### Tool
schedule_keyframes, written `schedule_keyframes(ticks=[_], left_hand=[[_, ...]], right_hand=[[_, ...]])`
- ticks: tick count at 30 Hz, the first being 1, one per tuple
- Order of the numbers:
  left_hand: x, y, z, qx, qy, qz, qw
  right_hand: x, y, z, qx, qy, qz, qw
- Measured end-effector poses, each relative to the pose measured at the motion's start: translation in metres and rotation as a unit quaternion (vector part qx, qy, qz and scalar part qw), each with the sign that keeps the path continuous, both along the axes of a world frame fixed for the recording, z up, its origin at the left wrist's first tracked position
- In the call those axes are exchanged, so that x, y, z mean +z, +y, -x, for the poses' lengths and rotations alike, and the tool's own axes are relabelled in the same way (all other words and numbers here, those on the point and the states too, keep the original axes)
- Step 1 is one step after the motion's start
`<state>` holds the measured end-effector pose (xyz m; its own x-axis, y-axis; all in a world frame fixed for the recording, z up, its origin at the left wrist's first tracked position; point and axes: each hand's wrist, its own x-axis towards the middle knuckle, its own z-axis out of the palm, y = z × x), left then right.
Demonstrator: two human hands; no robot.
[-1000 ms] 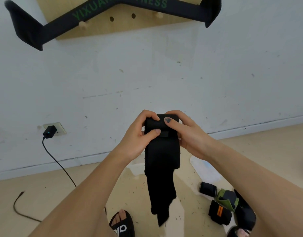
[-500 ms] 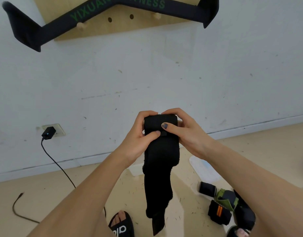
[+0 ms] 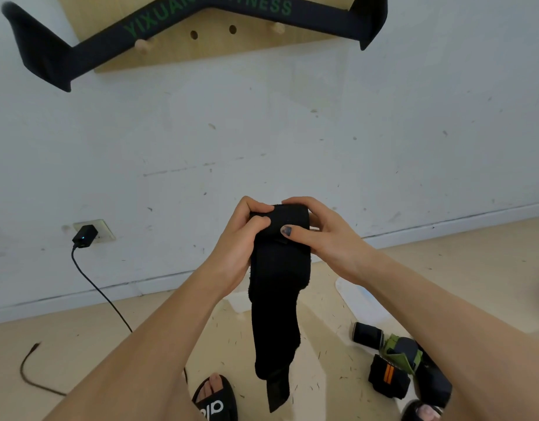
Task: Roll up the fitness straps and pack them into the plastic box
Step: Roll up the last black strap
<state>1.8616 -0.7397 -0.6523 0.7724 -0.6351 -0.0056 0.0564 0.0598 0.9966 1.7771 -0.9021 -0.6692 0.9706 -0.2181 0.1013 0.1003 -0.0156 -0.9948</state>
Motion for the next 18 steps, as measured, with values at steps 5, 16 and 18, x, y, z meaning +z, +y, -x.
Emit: schedule_keyframes(ticks=[5,16,18], left_hand=[[-0.0008,-0.0001,0.0016,-0.018,-0.025,-0.018,0.999],[0.0031,0.0056,0.0012,0.008,-0.138,-0.080,0.987],[0.0045,0.0053,0.0018,0.004,-0.134,-0.068,0.989]], right_hand=[[0.0026,0.0004,0.0004,-0.035,-0.025,0.048,0.998],[0.0094,0.0057,0.0047,-0.025,0.003,-0.017,1.000],[0.0097,0.0077,0.0049,-0.029,0.005,-0.041,0.999]])
